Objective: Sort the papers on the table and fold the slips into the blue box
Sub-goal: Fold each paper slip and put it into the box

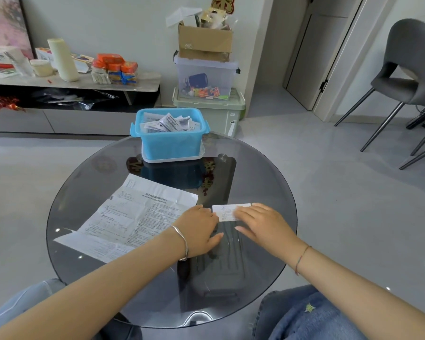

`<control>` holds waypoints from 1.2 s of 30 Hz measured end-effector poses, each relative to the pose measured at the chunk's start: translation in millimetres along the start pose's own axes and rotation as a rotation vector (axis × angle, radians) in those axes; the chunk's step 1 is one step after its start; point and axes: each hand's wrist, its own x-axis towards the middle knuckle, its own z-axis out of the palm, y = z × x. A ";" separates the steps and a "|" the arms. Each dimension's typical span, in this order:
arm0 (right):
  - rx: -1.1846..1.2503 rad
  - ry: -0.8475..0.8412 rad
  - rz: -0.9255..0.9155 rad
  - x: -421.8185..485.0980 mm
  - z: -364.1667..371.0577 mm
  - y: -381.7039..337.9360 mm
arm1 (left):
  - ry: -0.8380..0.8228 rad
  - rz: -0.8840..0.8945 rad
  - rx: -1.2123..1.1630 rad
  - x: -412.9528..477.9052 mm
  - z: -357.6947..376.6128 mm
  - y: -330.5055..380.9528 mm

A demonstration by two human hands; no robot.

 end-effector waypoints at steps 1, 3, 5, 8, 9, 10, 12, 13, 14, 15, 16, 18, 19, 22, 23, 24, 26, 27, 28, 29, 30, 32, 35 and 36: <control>-0.001 0.000 -0.008 4.2 1.0 -2.7 | 0.016 -0.013 -0.006 4.1 -1.6 -2.6; -0.041 -0.008 -0.016 11.0 3.7 -7.0 | 0.050 -0.042 -0.031 9.6 -6.2 -4.9; -0.067 -0.012 -0.008 16.5 5.0 -5.0 | 0.083 -0.066 -0.066 14.7 -11.4 -5.7; -0.050 -0.102 0.001 19.2 2.7 -3.2 | 0.084 -0.111 -0.146 21.1 -13.5 -8.3; -0.058 -0.145 -0.002 20.7 1.6 -3.8 | 0.085 -0.129 -0.179 22.1 -13.9 -10.5; -0.061 -0.196 0.017 21.7 -1.5 -4.4 | 0.096 -0.140 -0.224 22.7 -14.3 -12.1; 0.046 -0.230 0.145 21.3 -4.0 -3.2 | 0.168 -0.154 -0.392 22.4 -14.3 -16.4; 0.192 -0.188 0.244 21.2 -7.2 -4.4 | 0.218 -0.175 -0.520 21.7 -15.9 -17.6; 0.369 -0.121 0.366 21.4 -10.8 -5.1 | 0.261 -0.211 -0.649 21.2 -17.4 -18.4; 0.569 -0.047 0.490 21.9 -14.6 -5.0 | 0.281 -0.249 -0.761 20.5 -19.8 -18.0; 0.773 0.007 0.589 22.6 -18.1 -4.7 | 0.276 -0.283 -0.857 20.1 -21.4 -17.9; 1.096 0.021 0.675 25.5 -25.0 -6.5 | 0.266 -0.301 -1.037 20.4 -21.0 -17.4; 1.178 0.011 0.681 27.2 -27.5 -8.2 | 0.292 -0.300 -1.124 20.0 -21.0 -16.3; 1.278 0.037 0.687 31.8 -29.3 -13.5 | 0.407 -0.388 -1.388 18.6 -21.2 -15.7; 1.293 0.063 0.683 33.2 -29.4 -14.9 | 0.417 -0.426 -1.454 17.9 -22.2 -16.7; 1.289 0.091 0.661 34.3 -29.5 -15.7 | 0.409 -0.453 -1.498 16.9 -23.7 -17.8; 1.243 0.140 0.591 36.0 -31.9 -16.9 | 0.371 -0.465 -1.520 14.4 -28.7 -19.7; 1.210 0.157 0.565 36.6 -32.6 -16.7 | 0.356 -0.455 -1.522 13.3 -31.2 -20.7; 1.181 0.168 0.548 36.6 -33.6 -16.7 | 0.353 -0.439 -1.524 12.2 -33.2 -21.7; 1.170 0.177 0.542 37.4 -34.3 -17.3 | 0.358 -0.425 -1.524 11.1 -34.5 -22.5; 1.169 0.190 0.542 37.4 -34.3 -17.2 | 0.370 -0.410 -1.521 10.4 -34.6 -22.9; 1.190 0.230 0.561 38.3 -35.0 -17.9 | 0.425 -0.372 -1.531 9.3 -33.7 -23.8; 1.216 0.303 0.597 38.4 -37.2 -16.9 | 0.504 -0.264 -1.445 7.1 -29.1 -22.7; 1.215 0.323 0.602 38.3 -37.5 -15.8 | 0.527 -0.221 -1.368 6.2 -27.5 -22.0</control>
